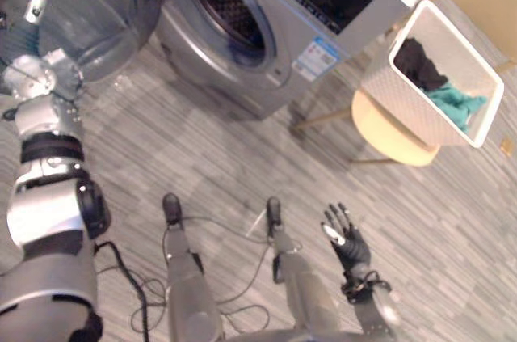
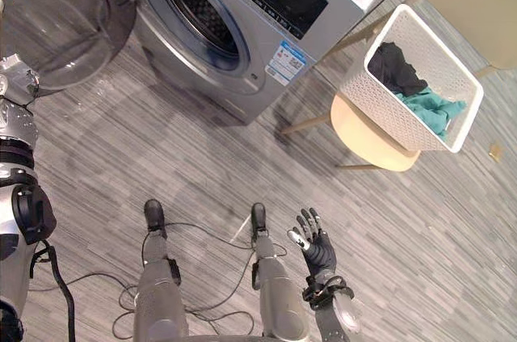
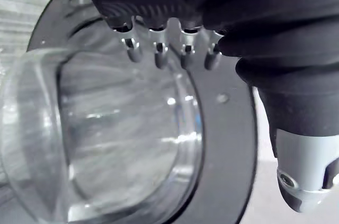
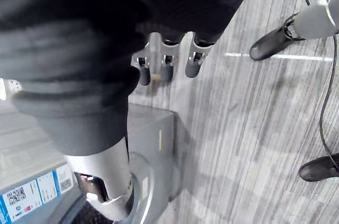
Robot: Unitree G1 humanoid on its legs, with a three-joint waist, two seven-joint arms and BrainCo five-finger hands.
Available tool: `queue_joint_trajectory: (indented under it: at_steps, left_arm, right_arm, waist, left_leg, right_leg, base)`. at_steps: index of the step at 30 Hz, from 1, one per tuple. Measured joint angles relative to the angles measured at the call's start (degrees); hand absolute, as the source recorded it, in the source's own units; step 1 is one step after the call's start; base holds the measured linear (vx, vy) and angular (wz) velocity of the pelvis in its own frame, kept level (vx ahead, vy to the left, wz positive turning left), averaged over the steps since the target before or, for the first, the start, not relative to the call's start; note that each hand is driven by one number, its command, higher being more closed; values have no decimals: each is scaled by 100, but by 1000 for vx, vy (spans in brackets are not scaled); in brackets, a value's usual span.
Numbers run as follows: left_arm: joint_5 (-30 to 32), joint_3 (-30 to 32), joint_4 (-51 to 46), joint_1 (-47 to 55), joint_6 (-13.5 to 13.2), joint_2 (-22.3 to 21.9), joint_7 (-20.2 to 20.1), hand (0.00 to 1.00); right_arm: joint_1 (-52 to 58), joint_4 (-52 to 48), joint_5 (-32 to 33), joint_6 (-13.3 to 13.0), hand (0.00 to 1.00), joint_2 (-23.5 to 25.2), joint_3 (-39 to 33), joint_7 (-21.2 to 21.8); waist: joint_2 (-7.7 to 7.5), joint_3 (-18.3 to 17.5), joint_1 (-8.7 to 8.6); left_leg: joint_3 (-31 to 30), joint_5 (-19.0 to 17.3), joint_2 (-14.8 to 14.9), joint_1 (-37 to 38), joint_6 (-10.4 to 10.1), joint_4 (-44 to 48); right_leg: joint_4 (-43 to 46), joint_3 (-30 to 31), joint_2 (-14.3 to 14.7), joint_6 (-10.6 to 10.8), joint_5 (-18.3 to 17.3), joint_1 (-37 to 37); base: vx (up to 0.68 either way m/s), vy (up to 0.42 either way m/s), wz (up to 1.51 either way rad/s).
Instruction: Pick up the laundry basket with both hands and put the clothes into the washing machine.
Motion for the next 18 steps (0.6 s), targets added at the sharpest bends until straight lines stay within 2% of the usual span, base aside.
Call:
queue_joint_trajectory:
  at_steps: [2,6,10,13,15,16,17,18]
  left_arm:
    - [3,85,-32,320,-4,-16,-69,0]
    - [48,84,-43,1080,-4,-236,-150,0]
    - [340,39,-52,2306,-14,-833,-360,0]
    - [378,-194,-209,3462,-62,-1544,-518,0]
    - [320,-508,-242,4361,-108,-2236,-705,0]
    - [266,-603,-239,4556,-110,-2393,-744,0]
    - [197,-775,-199,5002,-135,-2760,-849,0]
    - [193,-874,-135,5156,-142,-2876,-864,0]
  right_arm:
    - [-5,37,-2,31,0,-11,-61,1]
    - [-23,400,-24,90,0,-20,-268,-2]
    - [-280,1494,-165,148,0,-46,-572,-4]
    - [-608,2560,-518,206,0,-63,-980,-49]
    - [-938,3566,-772,309,0,-71,-1392,-187]
    - [-994,3742,-843,339,0,-75,-1484,-255]
    - [-1142,4218,-998,356,0,-91,-1671,-369]
    - [-1214,4433,-1033,363,0,-93,-1758,-393]
  waist:
    - [161,-65,-11]
    - [391,-224,-17]
    - [588,-477,-70]
    - [726,-743,-161]
    - [853,-937,-152]
    - [890,-977,-154]
    - [980,-1105,-135]
    - [1017,-1148,-127]
  left_leg:
    - [7,1,-55,171,2,0]
    - [-9,-29,-154,506,18,-1]
    - [-6,-94,-354,858,109,-2]
    - [5,-182,-562,1077,172,-5]
    - [9,-298,-707,1282,183,-12]
    - [7,-316,-731,1327,206,-15]
    - [-4,-328,-767,1394,225,-44]
    - [-13,-328,-773,1424,225,-45]
  right_leg:
    - [32,-4,-49,32,-41,160]
    - [262,-16,-136,73,-260,402]
    - [491,-19,-322,176,-464,666]
    - [541,-25,-542,270,-571,885]
    - [533,-32,-689,327,-619,1093]
    - [532,-34,-715,328,-647,1139]
    - [526,-57,-752,362,-696,1222]
    - [523,-69,-757,363,-700,1260]
  base:
    - [-37,12,7]
    - [-5,14,10]
    - [19,22,13]
    - [4,54,14]
    - [11,59,10]
    - [-8,33,9]
    - [-17,15,7]
    - [-19,7,7]
